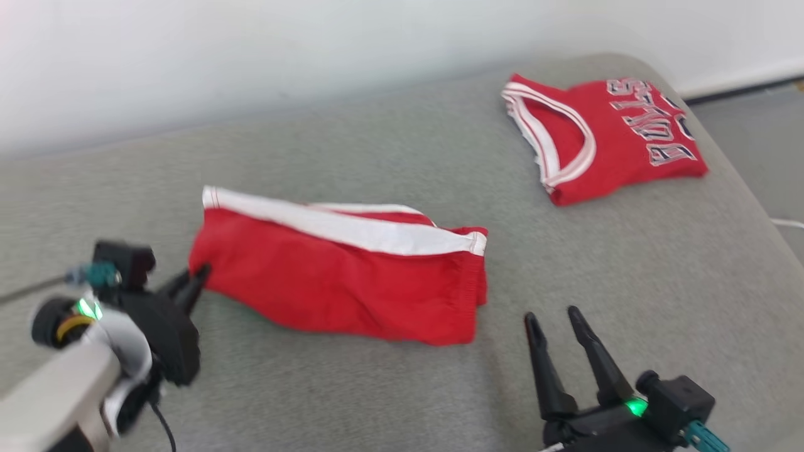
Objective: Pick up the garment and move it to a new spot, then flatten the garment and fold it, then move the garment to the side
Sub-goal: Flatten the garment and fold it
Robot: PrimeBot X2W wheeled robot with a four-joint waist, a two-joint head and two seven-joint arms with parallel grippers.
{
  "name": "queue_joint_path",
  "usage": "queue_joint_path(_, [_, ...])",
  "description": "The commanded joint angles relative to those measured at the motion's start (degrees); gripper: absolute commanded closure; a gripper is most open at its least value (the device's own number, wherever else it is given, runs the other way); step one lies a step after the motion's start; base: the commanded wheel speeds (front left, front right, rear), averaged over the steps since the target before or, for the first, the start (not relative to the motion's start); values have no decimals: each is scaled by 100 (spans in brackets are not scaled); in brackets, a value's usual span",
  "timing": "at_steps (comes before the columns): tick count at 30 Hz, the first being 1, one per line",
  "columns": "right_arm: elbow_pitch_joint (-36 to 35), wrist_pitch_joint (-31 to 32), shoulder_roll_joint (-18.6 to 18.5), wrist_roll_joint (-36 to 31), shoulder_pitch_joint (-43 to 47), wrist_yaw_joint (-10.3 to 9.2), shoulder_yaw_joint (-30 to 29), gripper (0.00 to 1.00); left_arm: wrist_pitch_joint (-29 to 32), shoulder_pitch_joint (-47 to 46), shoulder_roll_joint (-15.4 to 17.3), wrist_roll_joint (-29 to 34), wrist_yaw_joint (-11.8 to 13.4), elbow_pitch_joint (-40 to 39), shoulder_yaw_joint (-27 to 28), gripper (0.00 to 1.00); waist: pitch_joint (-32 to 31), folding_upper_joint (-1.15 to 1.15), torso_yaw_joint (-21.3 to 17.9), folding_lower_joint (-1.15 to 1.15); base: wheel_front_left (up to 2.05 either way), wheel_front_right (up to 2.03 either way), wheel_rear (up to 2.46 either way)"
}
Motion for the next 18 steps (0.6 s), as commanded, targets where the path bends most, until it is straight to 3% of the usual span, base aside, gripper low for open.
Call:
queue_joint_path(1, [-19, -25, -33, -34, 115, -14, -59, 0, -69, 256, 37, -97, 109, -188, 35, 100, -317, 0, 394, 1, 0, 0, 0])
queue_joint_path(8, [-20, -24, -63, -61, 422, -15, -330, 0, -339, 1062, 165, -284, 646, -1091, 39, 100, -445, 0, 783, 1, 0, 0, 0])
queue_joint_path(15, [-79, 125, -96, -145, 535, -15, -569, 0, -594, 1659, 110, -337, 945, -1519, -32, 100, -449, 0, 1027, 1, 0, 0, 0])
queue_joint_path(16, [-84, 144, -110, -168, 523, -15, -566, 0, -680, 1688, 62, -303, 984, -1507, -28, 18, -451, 0, 1042, 1, 0, 0, 0])
queue_joint_path(17, [-94, 178, -110, -172, 507, -15, -572, 0, -763, 1713, 6, -281, 1031, -1485, -8, 0, -452, 0, 1051, 1, 0, 0, 0])
queue_joint_path(18, [-109, 192, -113, -183, 489, -15, -571, 0, -836, 1723, -21, -223, 1069, -1454, -8, 0, -455, 0, 1057, 1, 0, 0, 0])
